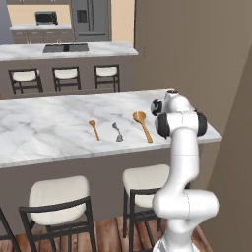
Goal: Pick up the metallic utensils from the counter and place them in the open drawer. Make sure not to pick up any wooden utensils.
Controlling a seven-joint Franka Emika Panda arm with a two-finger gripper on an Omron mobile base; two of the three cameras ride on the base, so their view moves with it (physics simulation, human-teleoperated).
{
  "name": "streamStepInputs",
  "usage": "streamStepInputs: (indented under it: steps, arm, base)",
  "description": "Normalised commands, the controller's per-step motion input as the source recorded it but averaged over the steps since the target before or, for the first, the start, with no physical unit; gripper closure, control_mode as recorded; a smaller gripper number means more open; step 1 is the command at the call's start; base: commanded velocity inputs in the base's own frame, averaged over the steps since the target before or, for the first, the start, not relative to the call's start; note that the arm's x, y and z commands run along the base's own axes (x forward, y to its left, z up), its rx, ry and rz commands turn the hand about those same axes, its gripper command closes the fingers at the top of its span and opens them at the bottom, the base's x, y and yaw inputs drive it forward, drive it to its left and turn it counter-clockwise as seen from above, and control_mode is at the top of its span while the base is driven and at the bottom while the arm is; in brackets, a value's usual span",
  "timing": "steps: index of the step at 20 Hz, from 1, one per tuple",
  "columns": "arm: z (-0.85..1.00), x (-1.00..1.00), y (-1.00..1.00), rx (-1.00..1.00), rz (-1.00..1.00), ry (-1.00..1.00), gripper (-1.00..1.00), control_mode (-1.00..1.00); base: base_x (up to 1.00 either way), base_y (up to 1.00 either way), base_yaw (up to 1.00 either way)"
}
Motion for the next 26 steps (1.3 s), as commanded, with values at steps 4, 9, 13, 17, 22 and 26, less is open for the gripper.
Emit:
streamStepInputs:
  steps: [4, 9, 13, 17, 22, 26]
  arm:
    - [-0.42, -0.59, 0.0, 0.01, 0.0, 0.11, 1.0, -1.0]
    - [-0.02, -0.53, -0.06, 0.07, 0.0, 0.01, 1.0, -1.0]
    - [0.48, -0.34, -0.15, 0.09, 0.0, -0.02, 1.0, -1.0]
    - [0.74, -0.31, -0.02, 0.07, -0.02, 0.0, 1.0, -1.0]
    - [0.77, -0.48, 0.0, 0.02, -0.03, -0.01, 1.0, -1.0]
    - [0.6, -0.67, 0.04, 0.0, -0.03, -0.03, 1.0, -1.0]
  base:
    - [0.0, 0.0, 0.0]
    - [0.0, 0.0, 0.0]
    - [0.0, 0.0, 0.0]
    - [0.0, 0.0, 0.0]
    - [0.0, 0.0, 0.0]
    - [0.0, 0.0, 0.0]
